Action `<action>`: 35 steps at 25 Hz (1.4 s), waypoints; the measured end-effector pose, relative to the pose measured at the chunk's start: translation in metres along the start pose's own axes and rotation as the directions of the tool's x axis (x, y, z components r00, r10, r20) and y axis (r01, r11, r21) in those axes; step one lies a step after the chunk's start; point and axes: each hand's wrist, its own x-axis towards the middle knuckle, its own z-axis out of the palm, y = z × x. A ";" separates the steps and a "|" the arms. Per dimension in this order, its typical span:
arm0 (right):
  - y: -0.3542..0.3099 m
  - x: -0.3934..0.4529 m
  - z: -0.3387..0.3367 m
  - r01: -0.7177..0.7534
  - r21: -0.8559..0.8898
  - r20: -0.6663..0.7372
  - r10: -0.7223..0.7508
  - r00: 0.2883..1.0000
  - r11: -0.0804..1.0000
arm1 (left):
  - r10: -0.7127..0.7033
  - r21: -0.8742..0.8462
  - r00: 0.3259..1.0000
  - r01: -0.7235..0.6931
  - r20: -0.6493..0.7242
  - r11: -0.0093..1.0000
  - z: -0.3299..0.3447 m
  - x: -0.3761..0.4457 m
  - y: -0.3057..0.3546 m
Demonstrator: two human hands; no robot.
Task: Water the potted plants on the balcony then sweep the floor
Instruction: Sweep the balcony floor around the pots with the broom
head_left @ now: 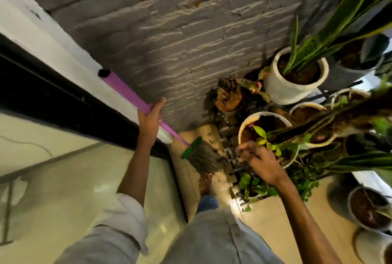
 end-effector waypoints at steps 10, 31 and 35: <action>0.147 -0.168 0.015 -0.150 -0.019 0.113 0.152 0.982 0.988 | 0.105 -0.044 0.959 -0.120 -0.265 0.992 0.009 -0.274 -0.080; 0.238 -0.519 0.225 0.449 -0.258 0.595 -0.225 0.772 0.855 | 0.178 0.033 0.956 -0.191 0.233 0.981 -0.130 -0.782 -0.151; 0.222 -0.568 0.247 0.498 -0.352 0.622 -0.200 0.757 0.792 | 0.235 -0.156 0.917 -0.297 -0.323 0.942 -0.144 -0.841 -0.139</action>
